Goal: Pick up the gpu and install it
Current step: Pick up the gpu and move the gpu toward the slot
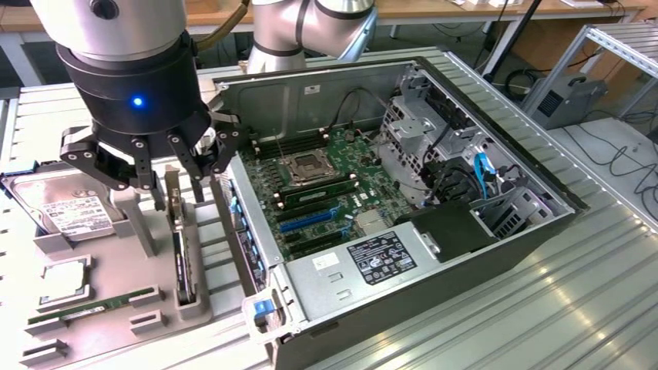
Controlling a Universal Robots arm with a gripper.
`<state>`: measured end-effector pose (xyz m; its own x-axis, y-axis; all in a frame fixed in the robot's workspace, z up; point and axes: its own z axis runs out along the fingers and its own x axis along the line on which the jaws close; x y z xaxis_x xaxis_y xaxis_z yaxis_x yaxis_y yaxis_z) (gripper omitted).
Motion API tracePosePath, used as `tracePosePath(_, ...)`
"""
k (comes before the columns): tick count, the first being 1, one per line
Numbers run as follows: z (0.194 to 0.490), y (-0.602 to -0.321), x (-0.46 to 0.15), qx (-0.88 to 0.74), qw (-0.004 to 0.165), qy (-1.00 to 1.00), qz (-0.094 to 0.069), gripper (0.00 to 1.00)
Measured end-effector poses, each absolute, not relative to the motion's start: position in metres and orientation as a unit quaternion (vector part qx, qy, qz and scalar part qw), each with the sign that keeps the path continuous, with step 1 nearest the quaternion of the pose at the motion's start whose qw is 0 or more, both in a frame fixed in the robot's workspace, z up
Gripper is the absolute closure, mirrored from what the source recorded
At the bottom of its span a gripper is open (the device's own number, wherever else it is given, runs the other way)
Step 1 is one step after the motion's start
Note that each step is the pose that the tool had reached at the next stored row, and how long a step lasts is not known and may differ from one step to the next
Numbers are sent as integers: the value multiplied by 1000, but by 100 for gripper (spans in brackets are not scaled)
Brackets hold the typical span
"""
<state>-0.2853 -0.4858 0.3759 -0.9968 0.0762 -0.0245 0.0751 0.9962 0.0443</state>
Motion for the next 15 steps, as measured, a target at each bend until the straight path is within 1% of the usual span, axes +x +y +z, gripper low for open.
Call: tracePosePath(15,347,-486,-285,38,13,999,22,58)
